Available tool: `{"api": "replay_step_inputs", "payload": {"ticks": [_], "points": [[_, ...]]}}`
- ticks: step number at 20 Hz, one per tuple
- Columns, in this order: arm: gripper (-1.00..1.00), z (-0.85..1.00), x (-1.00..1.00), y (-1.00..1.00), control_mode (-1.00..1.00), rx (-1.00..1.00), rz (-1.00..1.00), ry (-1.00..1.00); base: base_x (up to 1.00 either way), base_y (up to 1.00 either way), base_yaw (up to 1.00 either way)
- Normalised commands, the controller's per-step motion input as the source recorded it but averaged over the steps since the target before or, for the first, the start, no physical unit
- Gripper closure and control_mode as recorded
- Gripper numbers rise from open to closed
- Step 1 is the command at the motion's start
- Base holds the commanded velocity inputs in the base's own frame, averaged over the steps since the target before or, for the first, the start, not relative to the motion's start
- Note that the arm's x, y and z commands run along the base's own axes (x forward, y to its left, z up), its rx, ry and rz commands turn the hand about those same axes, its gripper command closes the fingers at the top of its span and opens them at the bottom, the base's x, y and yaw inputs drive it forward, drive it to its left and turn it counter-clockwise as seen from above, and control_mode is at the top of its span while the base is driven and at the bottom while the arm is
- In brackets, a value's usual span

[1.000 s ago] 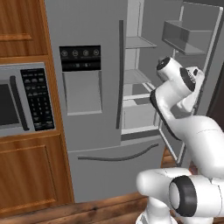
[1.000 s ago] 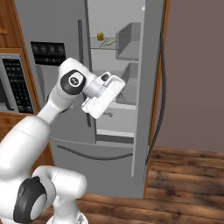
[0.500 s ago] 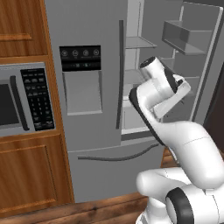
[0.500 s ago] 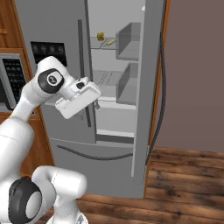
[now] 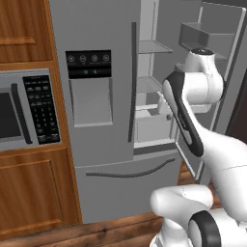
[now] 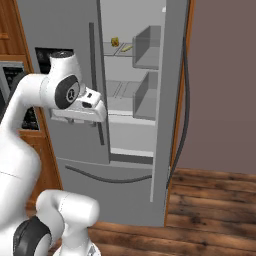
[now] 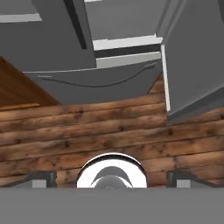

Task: Retrieve the butter from the fridge and place it on a plate on the dining table. Then retrieve the butter knife by the fridge and place it near the plate.

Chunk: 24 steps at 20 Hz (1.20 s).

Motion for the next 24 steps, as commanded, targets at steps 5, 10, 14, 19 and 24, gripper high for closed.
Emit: {"api": "replay_step_inputs", "payload": {"ticks": [5, 10, 14, 19, 24], "points": [[-1.0, 0.0, -0.2, 0.06, -1.0, 0.06, 0.0, -0.31, 0.0, 0.0, 0.0], [-1.0, 0.0, 0.0, 0.03, -1.0, 0.0, 0.0, -0.08, 0.0, 0.0, 0.0], [-1.0, 0.0, 0.6, 0.36, -1.0, 0.0, 0.0, -0.2, 0.0, 0.0, 0.0], [-1.0, 0.07, 0.69, 0.31, -1.0, -0.01, 0.01, -0.25, 0.0, 0.0, 0.0], [-1.0, 0.25, 0.81, 0.18, -1.0, -0.04, 0.02, -0.06, 0.0, 0.0, 0.0]]}}
